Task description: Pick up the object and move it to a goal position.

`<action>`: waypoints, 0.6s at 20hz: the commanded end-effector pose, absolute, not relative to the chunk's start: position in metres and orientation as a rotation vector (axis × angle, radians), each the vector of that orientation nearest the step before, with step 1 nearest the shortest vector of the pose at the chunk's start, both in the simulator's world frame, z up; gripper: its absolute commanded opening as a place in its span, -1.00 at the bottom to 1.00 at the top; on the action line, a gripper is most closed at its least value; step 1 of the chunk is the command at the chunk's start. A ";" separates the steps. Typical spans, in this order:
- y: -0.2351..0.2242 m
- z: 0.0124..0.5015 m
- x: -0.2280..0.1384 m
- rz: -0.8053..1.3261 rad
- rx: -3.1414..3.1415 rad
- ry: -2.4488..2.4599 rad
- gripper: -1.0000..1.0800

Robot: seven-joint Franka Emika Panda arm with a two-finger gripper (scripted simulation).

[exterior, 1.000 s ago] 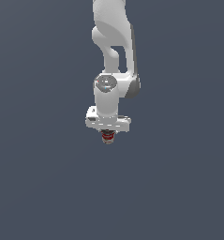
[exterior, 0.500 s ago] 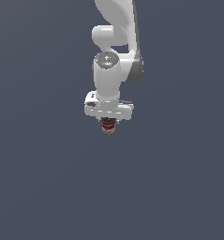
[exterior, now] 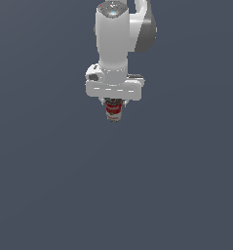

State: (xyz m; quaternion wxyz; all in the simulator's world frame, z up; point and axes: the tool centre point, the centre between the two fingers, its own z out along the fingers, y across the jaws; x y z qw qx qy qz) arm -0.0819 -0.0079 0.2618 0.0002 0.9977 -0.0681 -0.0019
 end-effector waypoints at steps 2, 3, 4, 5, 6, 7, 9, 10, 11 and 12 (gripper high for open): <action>-0.006 0.303 -0.093 -0.001 3.134 -0.214 -1.00; -0.005 0.313 -0.096 -0.001 3.134 -0.214 -1.00; -0.005 0.324 -0.099 -0.001 3.134 -0.214 -1.00; -0.004 0.335 -0.102 -0.001 3.134 -0.214 -1.00; -0.004 0.345 -0.105 -0.001 3.134 -0.214 -1.00; -0.003 0.355 -0.108 -0.001 3.134 -0.214 -1.00; -0.002 0.376 -0.113 -0.001 3.134 -0.214 -1.00; -0.001 0.386 -0.116 -0.001 3.134 -0.214 -1.00; -0.001 0.397 -0.119 -0.001 3.134 -0.214 -1.00; 0.000 0.407 -0.122 -0.001 3.134 -0.214 -1.00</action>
